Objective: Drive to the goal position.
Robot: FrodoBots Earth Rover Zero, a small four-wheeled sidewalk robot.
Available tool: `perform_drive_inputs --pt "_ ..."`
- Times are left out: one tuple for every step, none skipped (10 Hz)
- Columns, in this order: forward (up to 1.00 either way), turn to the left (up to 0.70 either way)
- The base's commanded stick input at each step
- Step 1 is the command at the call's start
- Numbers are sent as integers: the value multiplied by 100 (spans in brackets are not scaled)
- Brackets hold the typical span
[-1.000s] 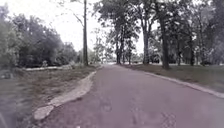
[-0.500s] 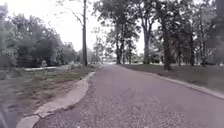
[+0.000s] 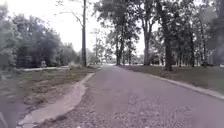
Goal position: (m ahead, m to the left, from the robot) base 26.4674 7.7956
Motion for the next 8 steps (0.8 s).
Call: perform_drive_inputs --pt "70 0" --pt "70 0" --pt "70 0" --pt "70 0" --pt "70 0" --pt "70 -1" --pt "70 -1" --pt "70 -1"
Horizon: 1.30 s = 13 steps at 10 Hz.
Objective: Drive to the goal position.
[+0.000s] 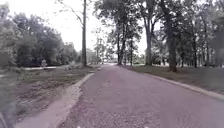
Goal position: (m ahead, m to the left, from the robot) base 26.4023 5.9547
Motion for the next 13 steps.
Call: perform_drive_inputs --pt "70 -1" --pt "70 -1" --pt "70 -1" --pt "70 -1" --pt "70 -1" --pt "70 -1" --pt "70 -1" --pt "70 -1" --pt "70 -1" --pt "70 -1" --pt "70 -1" --pt "70 -1" --pt "70 -1"
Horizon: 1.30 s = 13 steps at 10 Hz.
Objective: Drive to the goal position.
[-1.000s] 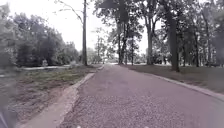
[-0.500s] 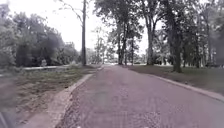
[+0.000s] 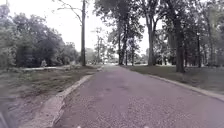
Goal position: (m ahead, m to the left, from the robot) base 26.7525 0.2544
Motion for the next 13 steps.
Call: perform_drive_inputs --pt "70 -1" --pt "70 -1" --pt "70 -1" --pt "70 -1" --pt "70 -1" --pt "70 -1" --pt "70 -1" --pt "70 -1" --pt "70 -1" --pt "70 -1" --pt "70 -1" --pt "70 -1" --pt "70 -1"
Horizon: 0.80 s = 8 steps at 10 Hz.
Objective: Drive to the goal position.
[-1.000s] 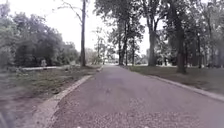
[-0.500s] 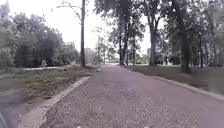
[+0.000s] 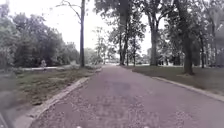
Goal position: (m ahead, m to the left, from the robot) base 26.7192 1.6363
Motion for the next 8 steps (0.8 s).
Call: perform_drive_inputs --pt "70 -1" --pt "70 -1" --pt "70 -1" --pt "70 -1" --pt "70 -1" --pt "70 -1" --pt "70 -1" --pt "70 -1"
